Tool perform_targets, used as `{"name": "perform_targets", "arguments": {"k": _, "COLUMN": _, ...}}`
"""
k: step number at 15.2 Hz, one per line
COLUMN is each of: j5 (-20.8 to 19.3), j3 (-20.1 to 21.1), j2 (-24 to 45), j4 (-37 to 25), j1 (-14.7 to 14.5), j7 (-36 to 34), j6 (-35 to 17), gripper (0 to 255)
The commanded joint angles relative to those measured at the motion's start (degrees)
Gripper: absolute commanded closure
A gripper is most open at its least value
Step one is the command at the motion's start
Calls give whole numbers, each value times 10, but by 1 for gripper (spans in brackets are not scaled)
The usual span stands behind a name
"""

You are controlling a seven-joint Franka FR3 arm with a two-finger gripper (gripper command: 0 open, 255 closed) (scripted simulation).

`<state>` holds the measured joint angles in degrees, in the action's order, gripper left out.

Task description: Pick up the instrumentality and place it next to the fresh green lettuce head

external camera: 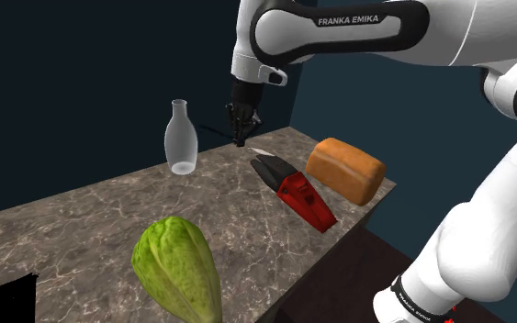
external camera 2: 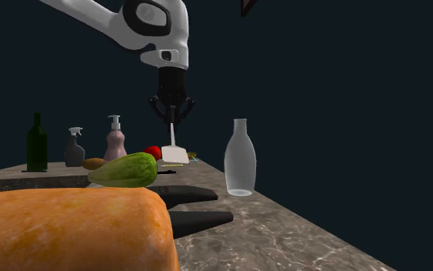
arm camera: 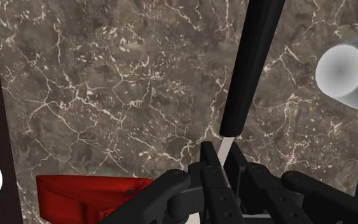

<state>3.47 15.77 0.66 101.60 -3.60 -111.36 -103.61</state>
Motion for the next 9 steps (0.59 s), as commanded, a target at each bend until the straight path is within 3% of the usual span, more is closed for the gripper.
{"name": "perform_targets", "arguments": {"k": 1, "j5": 3, "j3": 13, "j2": -14, "j4": 17, "j1": -13, "j7": -26, "j6": -5, "gripper": 255}}
{"name": "perform_targets", "arguments": {"k": 5, "j5": 6, "j3": 42, "j2": -26, "j4": 30, "j1": -41, "j7": -81, "j6": -10, "gripper": 255}}
{"name": "perform_targets", "arguments": {"k": 9, "j5": 6, "j3": 42, "j2": -24, "j4": 59, "j1": -41, "j7": -80, "j6": -41, "gripper": 255}}
